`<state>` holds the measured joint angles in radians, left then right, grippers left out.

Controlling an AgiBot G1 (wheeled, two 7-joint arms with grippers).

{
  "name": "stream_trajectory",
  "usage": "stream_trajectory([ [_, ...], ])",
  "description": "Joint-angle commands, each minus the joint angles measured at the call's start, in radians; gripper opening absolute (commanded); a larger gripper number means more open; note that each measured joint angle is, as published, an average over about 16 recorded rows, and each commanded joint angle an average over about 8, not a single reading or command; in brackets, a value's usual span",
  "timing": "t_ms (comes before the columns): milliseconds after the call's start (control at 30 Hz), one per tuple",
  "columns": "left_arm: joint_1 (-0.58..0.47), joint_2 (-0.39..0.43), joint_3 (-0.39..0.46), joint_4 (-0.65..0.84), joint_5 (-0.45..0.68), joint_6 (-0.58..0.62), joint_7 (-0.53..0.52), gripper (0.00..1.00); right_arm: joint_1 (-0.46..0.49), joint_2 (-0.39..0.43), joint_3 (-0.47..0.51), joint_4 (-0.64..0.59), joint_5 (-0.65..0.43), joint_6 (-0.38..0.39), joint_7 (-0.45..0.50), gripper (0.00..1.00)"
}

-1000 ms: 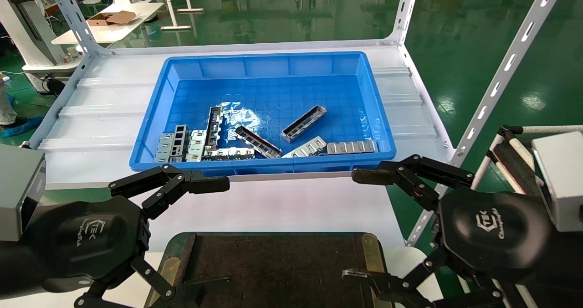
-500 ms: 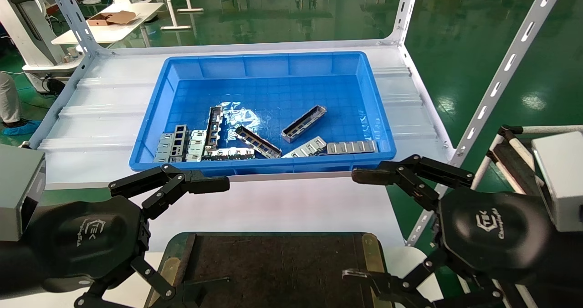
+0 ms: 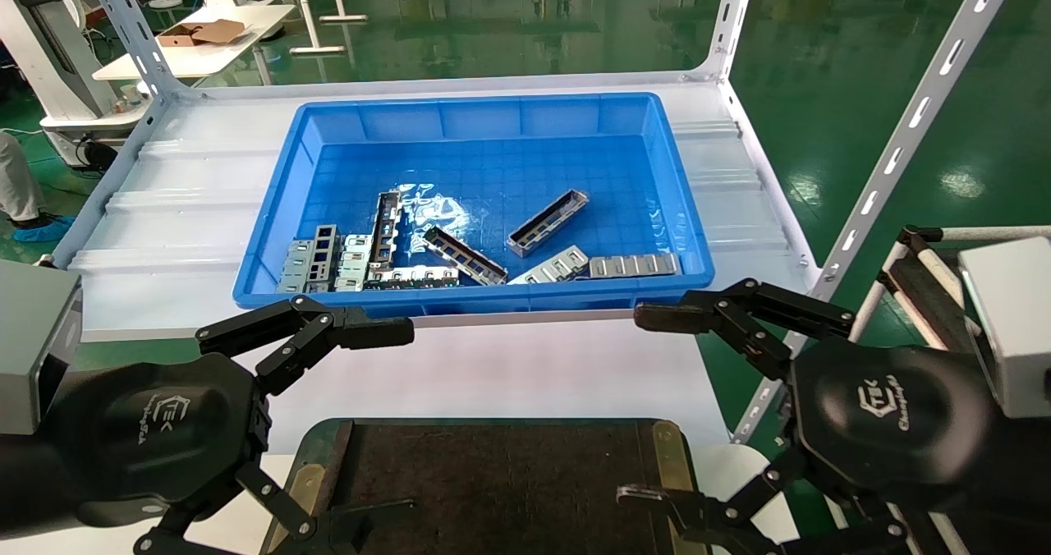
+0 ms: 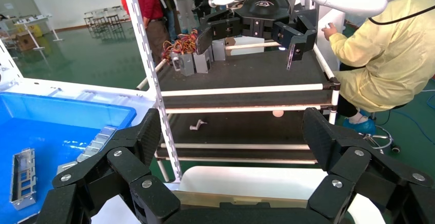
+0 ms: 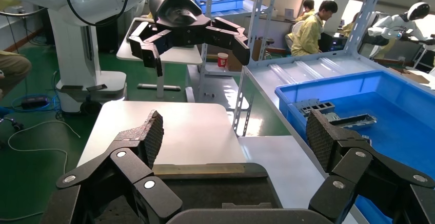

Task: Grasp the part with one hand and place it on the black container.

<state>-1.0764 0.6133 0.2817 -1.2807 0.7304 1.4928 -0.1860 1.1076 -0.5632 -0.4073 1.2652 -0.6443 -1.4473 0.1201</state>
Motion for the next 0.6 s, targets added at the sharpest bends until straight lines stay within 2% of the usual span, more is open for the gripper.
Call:
stream_trajectory([
  [33, 0.0, 0.0, 0.0, 0.0, 0.0, 0.0, 0.0, 1.0, 0.0, 0.0, 0.0, 0.0, 0.0, 0.0, 0.0, 1.0],
  [600, -0.04, 0.032, 0.017, 0.036, 0.039, -0.023, 0.0, 1.0, 0.0, 0.0, 0.0, 0.0, 0.0, 0.0, 0.0, 1.0],
])
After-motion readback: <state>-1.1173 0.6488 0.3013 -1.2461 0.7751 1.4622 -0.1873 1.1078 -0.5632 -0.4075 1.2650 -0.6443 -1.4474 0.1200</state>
